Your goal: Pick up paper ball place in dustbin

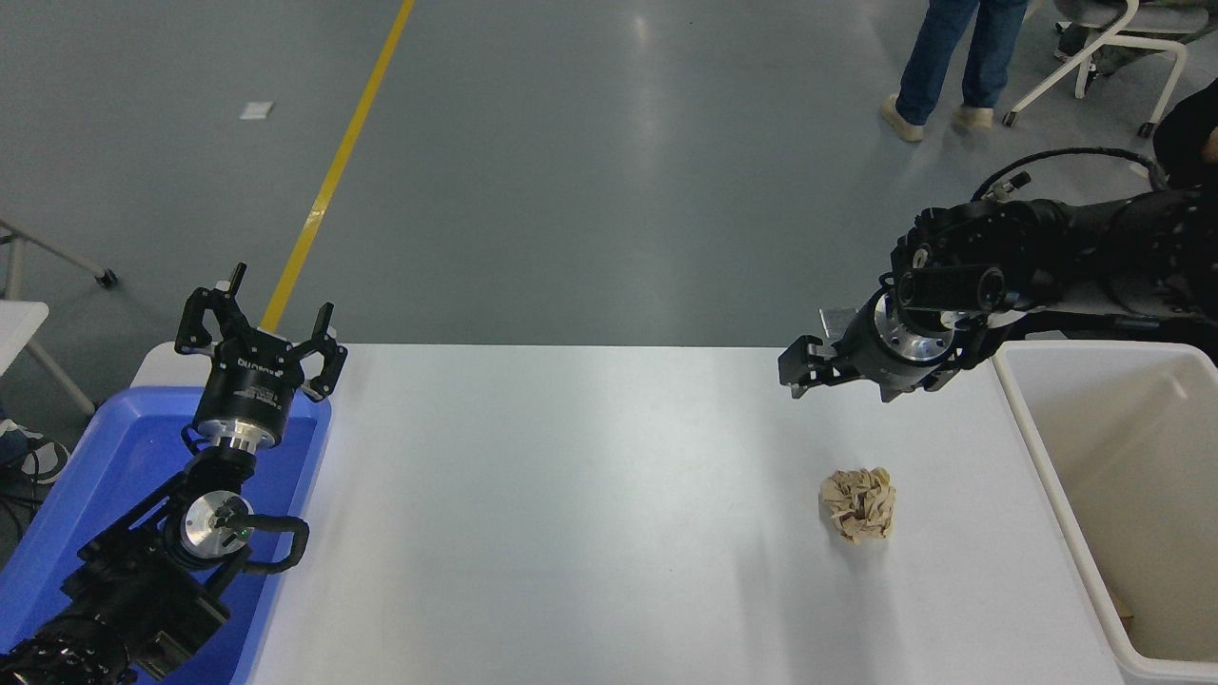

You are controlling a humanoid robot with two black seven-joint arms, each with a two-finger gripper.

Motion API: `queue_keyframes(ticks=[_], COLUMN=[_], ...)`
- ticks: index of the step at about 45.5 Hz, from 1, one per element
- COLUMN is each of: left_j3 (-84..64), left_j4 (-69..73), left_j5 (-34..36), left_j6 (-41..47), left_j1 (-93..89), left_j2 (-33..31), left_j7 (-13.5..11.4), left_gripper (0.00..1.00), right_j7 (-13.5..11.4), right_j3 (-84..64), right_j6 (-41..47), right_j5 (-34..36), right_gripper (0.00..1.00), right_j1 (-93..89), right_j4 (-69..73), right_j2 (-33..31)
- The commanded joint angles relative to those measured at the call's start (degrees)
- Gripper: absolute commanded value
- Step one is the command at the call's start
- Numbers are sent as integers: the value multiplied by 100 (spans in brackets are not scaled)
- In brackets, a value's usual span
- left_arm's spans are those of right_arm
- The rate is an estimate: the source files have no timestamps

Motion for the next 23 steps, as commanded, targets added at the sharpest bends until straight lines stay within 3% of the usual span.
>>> queue_keyframes(ticks=[1,23], left_j3=[2,2], left_j4=[0,-9], left_j5=[0,0], left_j6=[0,0], left_j1=[-1,-1], left_j2=[0,0], left_j7=[3,3], left_gripper=[98,98], right_j7=[-6,-6], right_j3=[-417,-285], right_j6=[-474,-474], right_j5=[-7,37], right_gripper=[100,100], right_j1=[-806,-1263], right_j4=[-466,-466], right_j2=[194,194])
